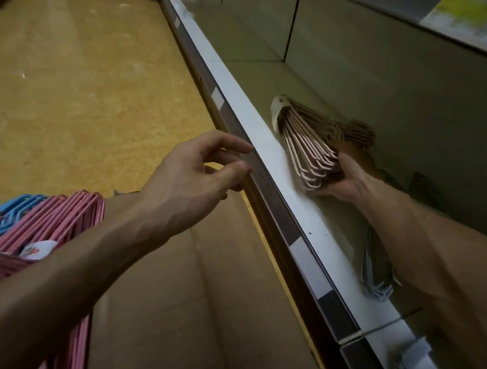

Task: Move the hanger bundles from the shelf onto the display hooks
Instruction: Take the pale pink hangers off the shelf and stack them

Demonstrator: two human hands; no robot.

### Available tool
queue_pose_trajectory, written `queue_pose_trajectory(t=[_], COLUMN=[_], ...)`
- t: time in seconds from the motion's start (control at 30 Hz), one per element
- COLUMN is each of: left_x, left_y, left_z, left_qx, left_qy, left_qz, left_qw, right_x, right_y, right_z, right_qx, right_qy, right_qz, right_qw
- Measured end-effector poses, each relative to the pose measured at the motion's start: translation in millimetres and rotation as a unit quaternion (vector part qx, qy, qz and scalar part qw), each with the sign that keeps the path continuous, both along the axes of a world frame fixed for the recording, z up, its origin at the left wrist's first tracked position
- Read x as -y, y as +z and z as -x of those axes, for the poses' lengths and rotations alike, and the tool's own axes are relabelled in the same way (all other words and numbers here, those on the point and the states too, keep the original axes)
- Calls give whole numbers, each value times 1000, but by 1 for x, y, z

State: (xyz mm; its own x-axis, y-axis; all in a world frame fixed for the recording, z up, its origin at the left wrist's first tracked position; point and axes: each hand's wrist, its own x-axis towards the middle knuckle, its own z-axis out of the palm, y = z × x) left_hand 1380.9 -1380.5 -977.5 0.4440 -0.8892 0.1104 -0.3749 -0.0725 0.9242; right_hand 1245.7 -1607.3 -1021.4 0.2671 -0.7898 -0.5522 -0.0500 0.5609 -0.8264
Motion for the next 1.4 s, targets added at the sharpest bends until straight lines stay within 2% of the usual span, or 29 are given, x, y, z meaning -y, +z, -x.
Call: queue_pose_trajectory(t=[0.17, 0.43, 0.67, 1.03, 1.23, 1.4], left_x=[-19, -55, -87, -108, -99, -85], left_y=[15, 41, 60, 79, 81, 87], left_z=[-7, -29, -59, -83, -83, -82], left_qx=[31, 48, 102, 125, 142, 155], left_qy=[-16, 3, 30, 77, 79, 62], left_qz=[-21, -28, -48, -22, -25, -52], left_qw=[999, 998, 993, 989, 986, 985], right_x=[-15, -61, -114, -171, -204, -230], right_y=[16, 42, 58, 70, 73, 82], right_z=[3, 0, -18, -34, -33, -23], right_qx=[30, 29, 52, 61, 44, -9], right_qy=[5, 1, 60, 127, 166, 222], right_qz=[37, 106, 123, 122, 180, 299], right_qw=[999, 994, 989, 982, 969, 928])
